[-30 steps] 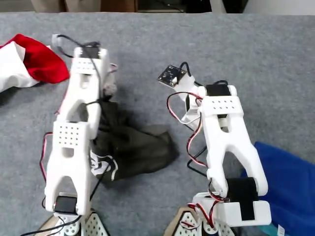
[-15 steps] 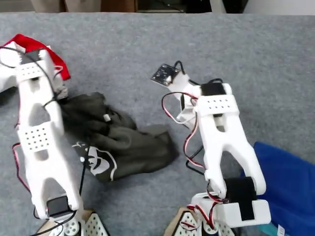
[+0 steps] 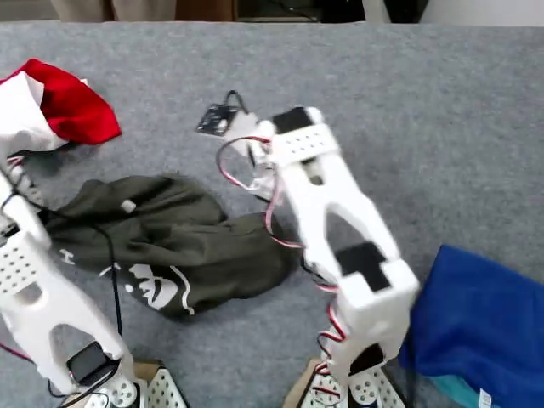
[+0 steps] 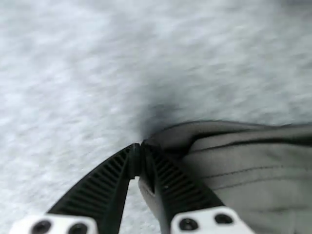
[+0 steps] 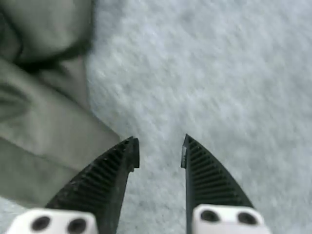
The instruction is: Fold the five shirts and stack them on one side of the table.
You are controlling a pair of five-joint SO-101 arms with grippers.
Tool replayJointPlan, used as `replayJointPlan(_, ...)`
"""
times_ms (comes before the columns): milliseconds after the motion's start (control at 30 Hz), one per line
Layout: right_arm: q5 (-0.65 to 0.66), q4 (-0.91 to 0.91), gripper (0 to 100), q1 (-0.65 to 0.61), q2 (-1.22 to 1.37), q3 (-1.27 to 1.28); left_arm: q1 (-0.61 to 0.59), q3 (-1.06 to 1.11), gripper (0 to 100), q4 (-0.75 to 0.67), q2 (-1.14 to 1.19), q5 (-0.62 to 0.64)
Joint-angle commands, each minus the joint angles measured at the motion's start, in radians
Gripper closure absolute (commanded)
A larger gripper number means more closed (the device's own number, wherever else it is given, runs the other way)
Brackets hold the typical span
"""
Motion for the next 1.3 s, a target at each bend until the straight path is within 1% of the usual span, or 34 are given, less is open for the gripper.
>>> replayJointPlan(0,-0.011,0.118,83.9,-0.05,0.102,-0.213,-0.052,0.044,98,0.014,-0.122,-0.029)
replayJointPlan(133,-0.005,0.23,83.9,-0.085,0.205,-0.352,-0.091,0.127,98,0.014,-0.185,-0.075)
replayJointPlan(233,-0.003,0.272,83.9,-0.105,0.274,-0.417,-0.115,0.193,98,0.014,-0.22,-0.112)
replayJointPlan(367,-0.005,0.295,83.9,-0.136,0.36,-0.466,-0.157,0.265,98,0.014,-0.236,-0.152)
replayJointPlan(567,-0.009,0.295,84.4,-0.183,0.449,-0.521,-0.199,0.273,98,0.014,-0.236,-0.161)
replayJointPlan(633,-0.009,0.295,88.2,-0.194,0.467,-0.53,-0.199,0.273,98,0.014,-0.236,-0.161)
replayJointPlan(700,-0.011,0.298,97.0,-0.197,0.478,-0.538,-0.199,0.275,98,0.014,-0.236,-0.161)
replayJointPlan(733,-0.011,0.308,99.8,-0.194,0.479,-0.539,-0.199,0.276,98,0.014,-0.236,-0.161)
replayJointPlan(767,-0.011,0.321,98.6,-0.189,0.478,-0.539,-0.199,0.276,98,0.014,-0.236,-0.161)
replayJointPlan(833,-0.025,0.354,99.5,-0.163,0.473,-0.549,-0.199,0.273,98,0.014,-0.236,-0.161)
replayJointPlan(967,-0.048,0.368,99.4,-0.067,0.424,-0.573,-0.19,0.273,98,0.014,-0.236,-0.161)
replayJointPlan(1100,-0.048,0.371,99.4,0.007,0.32,-0.552,-0.18,0.273,98,0.014,-0.236,-0.161)
replayJointPlan(1267,-0.038,0.37,99.4,0.074,0.163,-0.449,-0.161,0.281,98,0.014,-0.236,-0.161)
